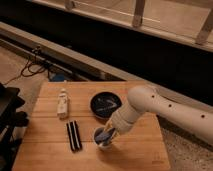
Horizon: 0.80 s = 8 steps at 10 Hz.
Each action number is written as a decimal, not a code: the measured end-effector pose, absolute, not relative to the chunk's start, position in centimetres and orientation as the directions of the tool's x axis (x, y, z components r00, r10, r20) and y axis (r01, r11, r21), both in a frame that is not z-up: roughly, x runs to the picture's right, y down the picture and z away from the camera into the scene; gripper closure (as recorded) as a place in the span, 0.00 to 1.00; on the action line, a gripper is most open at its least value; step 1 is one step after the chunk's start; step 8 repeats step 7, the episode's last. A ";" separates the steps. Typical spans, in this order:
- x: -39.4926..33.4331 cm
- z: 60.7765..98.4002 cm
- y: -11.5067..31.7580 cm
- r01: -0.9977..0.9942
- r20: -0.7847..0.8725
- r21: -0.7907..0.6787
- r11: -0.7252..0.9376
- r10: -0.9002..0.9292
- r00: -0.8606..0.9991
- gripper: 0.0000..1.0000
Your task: Place the white sponge in the ceramic cup
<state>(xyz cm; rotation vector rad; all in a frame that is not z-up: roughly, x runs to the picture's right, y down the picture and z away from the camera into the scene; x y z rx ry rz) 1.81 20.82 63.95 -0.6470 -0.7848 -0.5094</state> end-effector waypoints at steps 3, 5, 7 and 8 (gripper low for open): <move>1.8 64.0 20.8 0.636 0.775 -0.338 0.694 -0.178 0.606 0.20; 2.0 63.4 20.0 0.633 0.770 -0.324 0.703 -0.193 0.608 0.20; 2.4 61.6 17.9 0.622 0.754 -0.291 0.727 -0.226 0.617 0.20; 2.4 61.6 17.9 0.622 0.754 -0.291 0.727 -0.226 0.617 0.20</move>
